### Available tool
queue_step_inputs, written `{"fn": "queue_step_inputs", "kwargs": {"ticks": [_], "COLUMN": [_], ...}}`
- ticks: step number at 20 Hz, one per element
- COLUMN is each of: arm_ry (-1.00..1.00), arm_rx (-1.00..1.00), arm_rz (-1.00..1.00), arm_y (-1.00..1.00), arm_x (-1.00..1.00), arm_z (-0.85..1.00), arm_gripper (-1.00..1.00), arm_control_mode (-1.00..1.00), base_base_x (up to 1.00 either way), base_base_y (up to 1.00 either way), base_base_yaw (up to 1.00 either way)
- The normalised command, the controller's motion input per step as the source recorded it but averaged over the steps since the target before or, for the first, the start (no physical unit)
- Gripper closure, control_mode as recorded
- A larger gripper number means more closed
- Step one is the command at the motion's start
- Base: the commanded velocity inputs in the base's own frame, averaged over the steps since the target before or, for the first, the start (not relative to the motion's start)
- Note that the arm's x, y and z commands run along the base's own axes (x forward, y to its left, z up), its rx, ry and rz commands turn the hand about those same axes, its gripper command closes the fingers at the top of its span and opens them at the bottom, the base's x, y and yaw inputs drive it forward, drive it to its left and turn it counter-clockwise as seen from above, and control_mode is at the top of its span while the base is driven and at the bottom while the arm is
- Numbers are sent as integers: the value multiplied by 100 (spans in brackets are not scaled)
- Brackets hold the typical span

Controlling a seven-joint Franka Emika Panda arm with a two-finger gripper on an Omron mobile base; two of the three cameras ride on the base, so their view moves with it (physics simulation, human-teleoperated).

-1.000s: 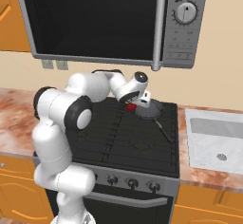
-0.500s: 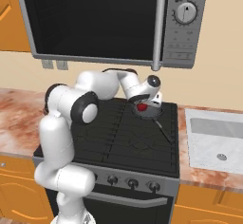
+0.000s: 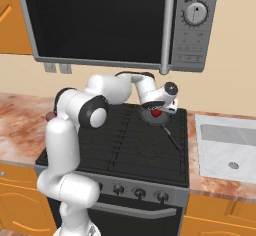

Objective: Place the pan on the rear right burner on the stove. Then place the tomato and the onion in the pan and turn on the rear right burner.

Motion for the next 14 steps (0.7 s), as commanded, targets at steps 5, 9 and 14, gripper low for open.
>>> {"fn": "queue_step_inputs", "kwargs": {"ticks": [5, 9, 14], "arm_ry": [0, 0, 0], "arm_rx": [0, 0, 0], "arm_rz": [0, 0, 0], "arm_y": [0, 0, 0], "arm_x": [3, 6, 4], "arm_z": [-4, -12, -13], "arm_gripper": [100, 100, 100], "arm_control_mode": [-100, -100, -100], "base_base_x": [0, 0, 0], "base_base_y": [0, 0, 0], "base_base_yaw": [0, 0, 0]}}
